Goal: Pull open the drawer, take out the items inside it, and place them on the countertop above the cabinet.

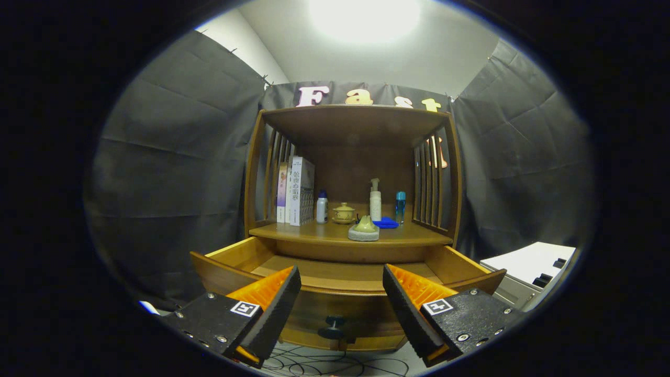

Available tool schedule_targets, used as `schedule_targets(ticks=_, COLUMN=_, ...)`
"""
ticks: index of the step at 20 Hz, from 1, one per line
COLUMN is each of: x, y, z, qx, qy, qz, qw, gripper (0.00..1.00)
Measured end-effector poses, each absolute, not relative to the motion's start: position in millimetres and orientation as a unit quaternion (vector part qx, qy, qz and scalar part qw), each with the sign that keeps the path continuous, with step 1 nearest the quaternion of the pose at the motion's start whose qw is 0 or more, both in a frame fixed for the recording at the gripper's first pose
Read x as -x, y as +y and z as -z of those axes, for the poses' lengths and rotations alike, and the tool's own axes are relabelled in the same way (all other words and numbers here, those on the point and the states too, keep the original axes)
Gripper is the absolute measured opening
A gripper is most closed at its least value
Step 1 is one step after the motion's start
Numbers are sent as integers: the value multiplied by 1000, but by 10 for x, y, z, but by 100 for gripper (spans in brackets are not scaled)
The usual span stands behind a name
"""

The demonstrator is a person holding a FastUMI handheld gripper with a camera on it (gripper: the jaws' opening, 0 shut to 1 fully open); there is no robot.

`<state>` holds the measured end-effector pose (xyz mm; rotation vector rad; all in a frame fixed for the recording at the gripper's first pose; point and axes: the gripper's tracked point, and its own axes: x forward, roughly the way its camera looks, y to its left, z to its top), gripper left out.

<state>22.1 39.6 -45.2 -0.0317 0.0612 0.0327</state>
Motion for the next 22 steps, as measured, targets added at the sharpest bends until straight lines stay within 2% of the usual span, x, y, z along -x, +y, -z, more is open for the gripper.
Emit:
schedule_targets(ticks=11, x=-247, y=365, z=1195, qx=6, qy=92, qz=-9, qw=996, gripper=97)
schedule_targets(ticks=16, x=-431, y=417, z=1360, qx=26, qy=103, qz=-19, qw=994, gripper=98)
schedule_targets(ticks=22, x=-443, y=331, z=1431, qx=47, qy=110, qz=-1, qw=993, gripper=95)
